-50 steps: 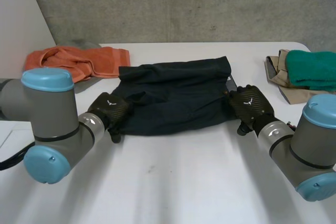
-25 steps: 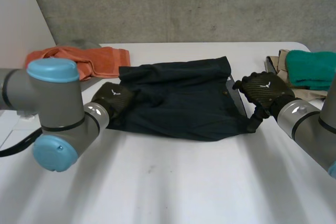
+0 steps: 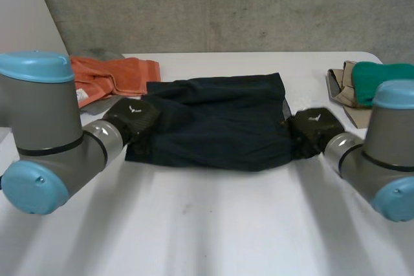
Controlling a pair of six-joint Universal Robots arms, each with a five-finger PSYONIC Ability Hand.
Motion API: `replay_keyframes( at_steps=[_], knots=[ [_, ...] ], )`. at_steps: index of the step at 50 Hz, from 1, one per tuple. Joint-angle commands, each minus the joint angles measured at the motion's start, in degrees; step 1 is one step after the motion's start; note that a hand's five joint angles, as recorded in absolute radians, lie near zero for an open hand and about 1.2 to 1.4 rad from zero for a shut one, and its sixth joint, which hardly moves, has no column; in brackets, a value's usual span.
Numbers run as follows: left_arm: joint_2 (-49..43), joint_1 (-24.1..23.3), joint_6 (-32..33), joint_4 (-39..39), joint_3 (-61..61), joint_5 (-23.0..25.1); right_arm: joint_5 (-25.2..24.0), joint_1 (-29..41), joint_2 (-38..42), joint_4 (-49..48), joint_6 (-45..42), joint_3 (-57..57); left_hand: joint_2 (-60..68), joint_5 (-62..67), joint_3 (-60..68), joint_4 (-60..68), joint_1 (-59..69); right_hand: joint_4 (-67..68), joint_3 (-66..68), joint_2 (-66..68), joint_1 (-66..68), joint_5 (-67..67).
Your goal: Fold the laundry.
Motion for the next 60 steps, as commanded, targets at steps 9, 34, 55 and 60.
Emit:
replay_keyframes(
  at_steps=[9,34,55,60],
  knots=[
    [19.46,-0.53,7.85,-30.39,-9.48,10.46,-6.85,-3.48,-26.7,35.48,-27.57,8.1,11.53,13.36,12.02,11.39,13.59,11.75,12.26,12.35,16.41,12.7],
    [-4.69,3.07,9.9,-8.1,38.47,4.67,6.23,2.32,-0.87,8.35,-9.57,-27.2,11.53,13.36,12.02,11.39,13.59,11.75,12.26,12.35,16.41,12.7],
    [-8.03,5.45,-17.71,22.93,44.94,4.84,10.29,7.25,5.63,-26.31,-1.48,-41.82,11.53,13.36,12.02,11.39,13.59,11.75,12.26,12.35,16.41,12.7],
    [-9.26,5.8,-15.69,23.73,35.88,5.99,10.38,6.72,7.66,-22.35,-1.74,-37.25,11.53,13.36,12.02,11.39,13.59,11.75,12.26,12.35,16.41,12.7]
  ],
)
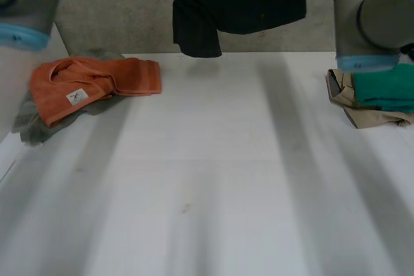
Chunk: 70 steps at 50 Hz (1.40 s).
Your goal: Fold the laundry.
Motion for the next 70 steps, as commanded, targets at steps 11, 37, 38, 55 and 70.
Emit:
replay_keyframes(
  at_steps=[11,37,38,55,70],
  knots=[
    [-8.65,-0.66,11.91,-1.29,-34.32,4.42,-0.93,-1.76,4.26,14.5,-1.11,28.12,7.39,8.33,7.71,7.15,9.47,11.46,11.8,12.35,16.14,11.4],
    [0.41,-2.68,25.63,-13.07,-48.22,1.52,-3.83,-2.9,-1.9,17.93,-0.76,44.57,-24.58,-23.64,-24.26,-24.82,-22.5,11.46,11.8,12.35,16.14,11.4],
    [0.23,-2.86,25.72,-13.07,-48.22,1.43,-3.74,-2.99,-1.9,17.93,-0.67,44.57,-24.58,-23.64,-24.26,-24.82,-22.5,11.46,11.8,12.35,16.14,11.4],
    [-3.19,-5.32,26.43,-16.58,-47.17,-5.25,-3.74,-3.6,-1.28,17.93,-0.93,44.39,-31.48,-30.54,-31.15,-31.72,-29.4,11.46,11.8,12.35,16.14,11.4],
    [-6.98,-7.07,29.33,-14.82,-41.89,-7.79,-3.39,-3.69,-3.12,18.63,-0.76,44.92,11.4,12.33,11.72,11.15,13.48,11.46,11.8,12.35,16.14,11.4]
  ],
)
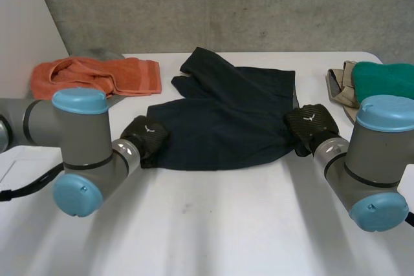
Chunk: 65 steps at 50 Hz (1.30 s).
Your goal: Fold the laundry.
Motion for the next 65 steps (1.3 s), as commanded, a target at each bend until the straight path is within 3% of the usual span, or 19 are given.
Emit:
replay_keyframes(
  at_steps=[1,5,8,13,15,18,23,31,33,34,36,42,46,48,65],
  knots=[
    [0.62,-1.43,0.18,-2.3,1.77,-2.68,0.11,-0.25,-1.89,0.75,-0.32,0.41,18.21,19.2,18.42,18.85,16.97,11.37,11.8,12.35,16.14,11.4],
    [5.18,-1.52,0.53,-7.39,0.36,-4.44,-0.59,-0.86,-5.05,3.56,-1.37,1.2,18.21,19.2,18.42,18.85,16.97,11.37,11.8,12.35,16.14,11.4],
    [10.37,-1.52,2.72,-13.71,-1.92,-4.44,-2.78,-1.3,-8.04,9.7,-7.59,1.64,18.21,19.2,18.42,18.85,16.97,11.37,11.8,12.35,16.14,11.4],
    [16.44,-2.05,11.67,-30.66,-7.63,-3.48,-9.11,-3.14,-13.31,29.72,-27.09,4.88,18.21,19.2,18.42,18.85,16.97,11.37,11.8,12.35,16.14,11.4],
    [18.81,-2.57,15.98,-39.02,-10.53,-1.29,-11.31,-4.99,-15.69,41.06,-37.37,7.0,18.21,19.2,18.42,18.85,16.97,11.37,11.8,12.35,16.14,11.4],
    [21.44,-3.71,18.98,-44.83,-12.64,3.7,-13.59,-7.1,-18.06,47.24,-43.81,8.32,18.21,19.2,18.42,18.85,16.97,11.37,11.8,12.35,16.14,11.4],
    [22.86,-5.39,16.27,-43.71,-11.6,7.42,-14.13,-6.66,-18.51,44.35,-37.77,8.14,18.21,19.2,18.42,18.85,16.97,11.37,11.8,12.35,16.14,11.4],
    [15.06,-5.65,12.14,-35.11,-0.81,0.49,-11.76,-6.75,-13.95,38.56,-30.39,5.16,15.07,16.05,15.28,15.7,13.83,11.37,11.8,12.35,16.14,11.4],
    [13.29,-5.48,12.04,-33.86,1.32,-0.05,-10.88,-6.66,-13.06,37.33,-29.24,4.72,-14.41,-13.42,-14.2,-13.77,-15.65,11.37,11.8,12.35,16.14,11.4],
    [11.63,-5.13,12.04,-32.73,3.42,-0.4,-10.09,-6.49,-12.28,36.1,-28.02,4.46,-39.38,-38.4,-39.17,-38.74,-40.62,11.37,11.8,12.35,16.14,11.4],
    [10.21,-4.69,11.69,-31.58,5.71,-0.23,-9.38,-6.31,-11.74,34.95,-27.13,4.19,-45.01,-44.02,-44.8,-44.37,-46.25,11.37,11.8,12.35,16.14,11.4],
    [5.2,-3.02,7.13,-25.34,14.15,0.92,-8.77,-5.61,-11.39,31.79,-25.98,4.54,-40.83,-39.85,-40.62,-40.2,-42.07,11.37,11.8,12.35,16.14,11.4],
    [0.55,-1.79,3.08,-21.3,19.6,2.58,-8.5,-5.26,-11.13,30.2,-25.54,4.63,-16.31,-15.33,-16.1,-15.67,-17.55,11.37,11.8,12.35,16.14,11.4],
    [-2.87,-1.26,1.77,-20.07,23.27,4.16,-8.5,-5.17,-10.95,29.5,-25.28,4.63,-11.38,-10.4,-11.17,-10.75,-12.62,11.37,11.8,12.35,16.14,11.4],
    [-21.61,1.2,3.08,-19.8,43.42,9.62,-8.5,-5.08,-9.28,27.48,-24.66,4.63,-18.43,-17.45,-18.22,-17.8,-19.67,11.37,11.8,12.35,16.14,11.4]
  ],
)
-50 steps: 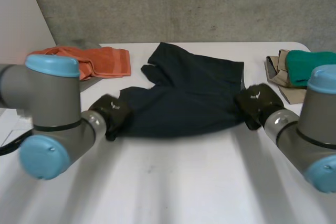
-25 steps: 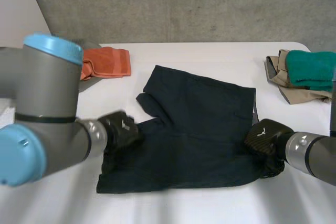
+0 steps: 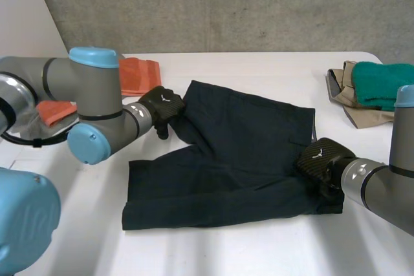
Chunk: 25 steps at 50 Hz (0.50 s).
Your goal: Fold the laundry.
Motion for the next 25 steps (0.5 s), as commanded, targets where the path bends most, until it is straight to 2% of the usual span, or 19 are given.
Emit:
replay_keyframes(
  at_steps=[1,13,19,25],
  knots=[
    [-5.58,0.7,0.77,-0.1,6.9,1.44,0.0,0.08,0.53,-0.44,0.01,-0.1,1.55,1.51,1.4,1.94,1.61,11.36,11.8,12.35,16.14,11.4],
    [-8.83,0.52,1.12,-1.24,12.79,5.04,0.52,0.61,0.88,-1.14,0.01,0.08,-0.98,-1.01,-1.13,-0.59,-0.92,11.36,11.8,12.35,16.14,11.4],
    [-11.03,0.17,2.44,-4.75,16.92,4.96,0.7,0.52,1.23,-1.14,-0.16,-0.1,-0.13,-0.17,-0.28,0.26,-0.07,11.36,11.8,12.35,16.14,11.4],
    [-14.19,-1.06,6.74,-8.53,21.49,2.85,0.7,0.52,1.32,-1.06,-0.17,0.25,-1.98,-2.02,-2.13,-1.59,-1.92,11.36,11.8,12.35,16.14,11.4]
  ],
)
